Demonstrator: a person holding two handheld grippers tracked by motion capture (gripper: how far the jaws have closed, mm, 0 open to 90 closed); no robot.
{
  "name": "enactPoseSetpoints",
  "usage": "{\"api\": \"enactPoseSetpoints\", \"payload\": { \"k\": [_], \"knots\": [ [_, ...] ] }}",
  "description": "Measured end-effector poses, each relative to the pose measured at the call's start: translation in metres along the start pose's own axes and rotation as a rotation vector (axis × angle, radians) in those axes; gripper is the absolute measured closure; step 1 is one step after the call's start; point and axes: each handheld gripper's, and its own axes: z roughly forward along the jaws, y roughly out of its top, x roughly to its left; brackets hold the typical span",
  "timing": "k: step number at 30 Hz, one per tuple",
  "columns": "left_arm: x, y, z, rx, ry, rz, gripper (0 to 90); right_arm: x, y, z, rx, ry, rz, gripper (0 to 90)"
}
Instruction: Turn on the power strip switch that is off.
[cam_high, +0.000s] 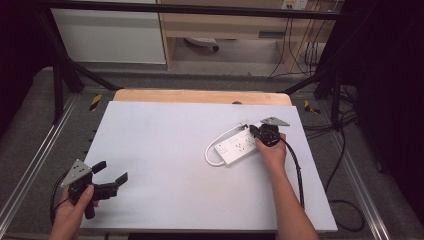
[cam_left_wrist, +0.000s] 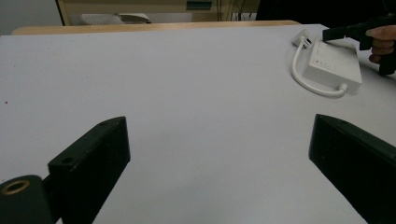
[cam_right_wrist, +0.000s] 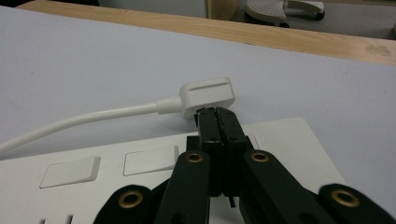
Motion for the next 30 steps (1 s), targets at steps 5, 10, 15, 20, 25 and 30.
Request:
{"api": "enactPoseSetpoints", "payload": {
  "k": [5, 10, 15, 20, 25, 30],
  "knots": [
    [-0.0003, 0.0001, -0.0002, 0.0, 0.0, 0.001, 5.4, 0.0005, 0.0022, -0.0015, -0.007, 0.002, -0.004, 90.0],
    [-0.0001, 0.0001, -0.0002, 0.001, 0.0, 0.002, 5.4, -0.0003, 0.0019, -0.0018, -0.007, 0.0, -0.002, 90.0],
    [-0.0001, 0.0001, -0.0002, 0.001, -0.001, 0.002, 5.4, 0.0002, 0.0024, -0.0019, -0.007, 0.001, 0.001, 90.0],
    [-0.0002, 0.0, -0.0002, 0.001, -0.001, 0.002, 5.4, 0.0006, 0.0032, -0.0024, -0.01, 0.003, 0.011, 87.9],
    [-0.0004, -0.0001, 0.0001, 0.002, -0.002, 0.002, 5.4, 0.0004, 0.0042, -0.0036, -0.01, 0.006, 0.017, 85.9],
    [-0.0005, -0.0001, 0.0003, 0.005, -0.002, 0.003, 5.4, 0.0, 0.0054, -0.0048, -0.013, 0.007, 0.021, 84.2]
  ]
}}
